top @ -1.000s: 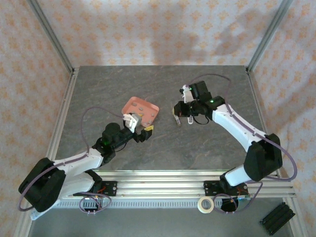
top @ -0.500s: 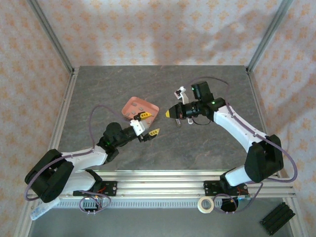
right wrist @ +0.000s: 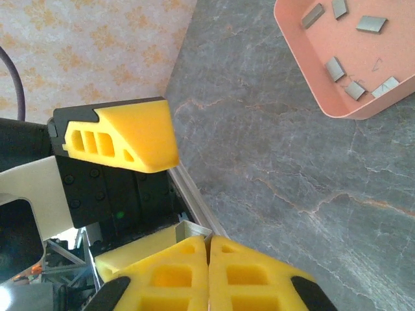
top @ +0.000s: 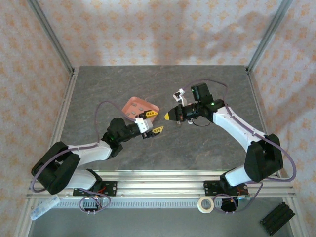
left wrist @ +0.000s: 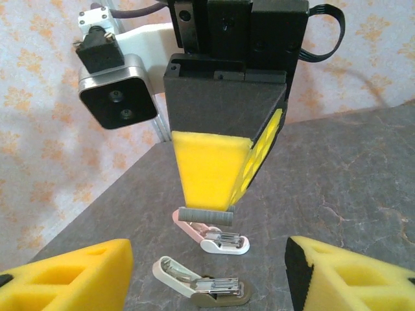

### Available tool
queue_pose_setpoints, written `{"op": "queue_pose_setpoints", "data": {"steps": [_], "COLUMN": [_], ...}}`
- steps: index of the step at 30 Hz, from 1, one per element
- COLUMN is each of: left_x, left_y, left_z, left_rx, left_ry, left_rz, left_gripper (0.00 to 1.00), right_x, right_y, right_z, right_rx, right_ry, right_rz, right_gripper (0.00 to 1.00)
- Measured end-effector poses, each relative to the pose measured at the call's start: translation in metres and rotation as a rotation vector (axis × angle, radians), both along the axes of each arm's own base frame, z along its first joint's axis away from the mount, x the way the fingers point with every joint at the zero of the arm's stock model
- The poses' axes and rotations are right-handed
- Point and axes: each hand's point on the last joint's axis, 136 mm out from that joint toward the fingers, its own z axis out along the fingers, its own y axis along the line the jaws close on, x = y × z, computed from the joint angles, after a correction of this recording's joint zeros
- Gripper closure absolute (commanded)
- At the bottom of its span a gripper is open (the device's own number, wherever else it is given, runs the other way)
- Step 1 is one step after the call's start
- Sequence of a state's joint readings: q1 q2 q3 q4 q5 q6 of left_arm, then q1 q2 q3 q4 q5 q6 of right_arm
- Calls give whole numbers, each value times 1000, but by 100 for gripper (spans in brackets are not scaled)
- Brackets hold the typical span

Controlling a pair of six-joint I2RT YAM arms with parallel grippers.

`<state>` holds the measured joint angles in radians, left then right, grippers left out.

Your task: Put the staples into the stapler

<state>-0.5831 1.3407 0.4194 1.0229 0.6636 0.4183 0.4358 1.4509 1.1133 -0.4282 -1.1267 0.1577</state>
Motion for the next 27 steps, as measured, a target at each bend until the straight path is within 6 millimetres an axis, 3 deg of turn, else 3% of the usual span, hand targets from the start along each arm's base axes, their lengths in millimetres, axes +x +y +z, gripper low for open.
{"op": "queue_pose_setpoints", "data": {"steps": [5,12,27], "left_x": [-3,-5,-7], "left_y": [-6,-8,-12], "left_z": [6,9,13], "left_rx": [-6,-9,-1], "left_ry": [-15,-21,-51], "left_rz": [-27,-48,-73], "left_gripper": [38,48,50], "right_x": [-3,-8,-15], "right_y": [1,4,7], "right_z": [1,0,3], "right_rx": [10,19,37], "right_ry": [9,19,29], "right_rz": [11,31,61], "right_gripper": [93,94,94]}}
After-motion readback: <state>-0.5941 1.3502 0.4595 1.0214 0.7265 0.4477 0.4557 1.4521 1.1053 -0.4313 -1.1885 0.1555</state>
